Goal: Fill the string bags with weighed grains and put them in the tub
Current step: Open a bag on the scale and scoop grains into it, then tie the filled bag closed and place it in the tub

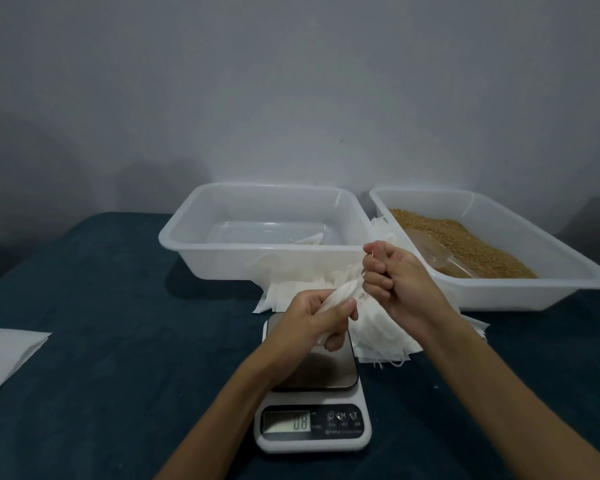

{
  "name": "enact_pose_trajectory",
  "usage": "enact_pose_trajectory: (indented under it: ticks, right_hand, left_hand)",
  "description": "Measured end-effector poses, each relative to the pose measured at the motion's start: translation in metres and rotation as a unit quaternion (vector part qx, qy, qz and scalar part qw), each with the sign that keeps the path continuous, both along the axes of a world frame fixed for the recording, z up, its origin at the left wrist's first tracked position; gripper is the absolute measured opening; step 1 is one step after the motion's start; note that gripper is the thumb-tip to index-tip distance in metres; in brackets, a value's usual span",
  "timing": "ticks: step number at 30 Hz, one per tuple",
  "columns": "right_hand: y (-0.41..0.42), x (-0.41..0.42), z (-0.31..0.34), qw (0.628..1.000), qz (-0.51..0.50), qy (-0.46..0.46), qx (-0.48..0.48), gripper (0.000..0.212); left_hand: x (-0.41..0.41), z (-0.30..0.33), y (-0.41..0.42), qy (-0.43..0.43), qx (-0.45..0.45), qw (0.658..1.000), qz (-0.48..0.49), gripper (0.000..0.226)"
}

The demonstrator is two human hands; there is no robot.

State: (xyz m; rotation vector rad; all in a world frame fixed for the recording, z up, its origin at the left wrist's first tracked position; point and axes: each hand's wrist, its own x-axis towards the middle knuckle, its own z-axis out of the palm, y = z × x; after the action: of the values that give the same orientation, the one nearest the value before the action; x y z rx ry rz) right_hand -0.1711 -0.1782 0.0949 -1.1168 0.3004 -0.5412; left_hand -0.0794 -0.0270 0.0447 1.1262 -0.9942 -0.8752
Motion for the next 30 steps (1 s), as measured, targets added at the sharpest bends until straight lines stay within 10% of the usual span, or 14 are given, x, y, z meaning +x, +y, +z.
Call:
enact_pose_trajectory:
  ticks: [14,21,30]
  right_hand:
    - [-0.015,-0.002,-0.051,0.997,-0.051,-0.045,-0.022,0.025]
    - [-0.025,-0.011,-0.061,0.996,-0.017,-0.076,0.044,0.034]
    - [-0.021,-0.009,-0.066,0.998,0.026,-0.048,0.04,0.032]
  left_hand:
    - [0.018,0.012,-0.003,-0.069,0.0,0.987,0.142,0.035]
    - [0.108,0.09,-0.025,-0.219,-0.033,0.883,0.413,0.027]
    - [0.193,0.082,-0.037,-0.358,0.305,0.767,0.436,0.023]
